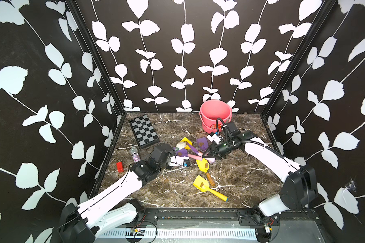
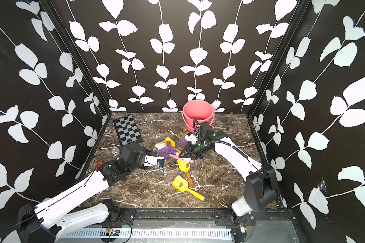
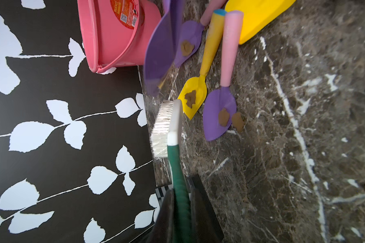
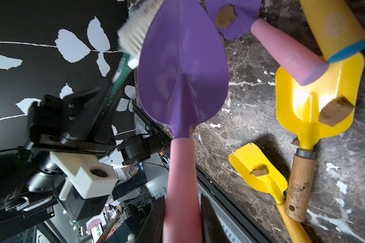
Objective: Brush the soil off the hand trowel and place it into the bucket
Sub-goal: Brush off the soil from the hand trowel.
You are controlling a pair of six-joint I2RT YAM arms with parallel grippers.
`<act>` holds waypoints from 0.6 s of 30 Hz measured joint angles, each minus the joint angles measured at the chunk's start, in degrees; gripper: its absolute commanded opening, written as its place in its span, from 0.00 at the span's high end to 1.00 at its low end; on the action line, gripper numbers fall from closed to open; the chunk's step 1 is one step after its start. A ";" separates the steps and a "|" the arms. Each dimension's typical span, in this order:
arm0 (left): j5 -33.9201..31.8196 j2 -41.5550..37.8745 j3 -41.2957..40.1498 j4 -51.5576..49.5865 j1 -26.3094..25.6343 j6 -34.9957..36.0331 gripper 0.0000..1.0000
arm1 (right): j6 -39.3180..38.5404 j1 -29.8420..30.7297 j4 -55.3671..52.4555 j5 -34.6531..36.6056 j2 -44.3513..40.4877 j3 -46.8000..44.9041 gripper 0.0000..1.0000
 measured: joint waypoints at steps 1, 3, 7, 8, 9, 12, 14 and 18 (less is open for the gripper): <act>0.28 0.15 0.00 0.04 -0.85 -0.11 1.00 | 0.55 0.00 0.76 -0.07 -0.07 0.00 1.00; 1.40 0.72 0.00 0.07 -2.38 -0.50 1.00 | 1.84 0.02 2.75 -0.20 -0.07 0.00 1.00; 3.78 1.62 0.00 0.83 -3.76 -2.01 1.00 | 3.80 0.72 5.84 -0.50 0.26 0.00 1.00; 4.13 1.68 0.00 1.49 -3.82 -2.36 1.00 | 4.31 1.07 6.58 -0.66 0.55 0.00 1.00; 4.17 1.73 0.00 2.21 -3.85 -2.51 1.00 | 4.72 1.38 7.34 -0.81 0.83 -0.15 1.00; 3.37 1.73 -0.17 3.63 -3.89 -2.32 1.00 | 5.49 1.68 8.76 -1.20 1.03 -1.40 1.00; 2.14 1.68 -1.25 4.79 -3.91 -1.84 1.00 | 5.88 1.64 9.46 -1.51 1.03 -2.03 1.00; -0.46 0.74 -3.41 5.99 -3.52 -1.44 1.00 | 6.54 0.83 9.88 -1.81 0.37 -4.63 1.00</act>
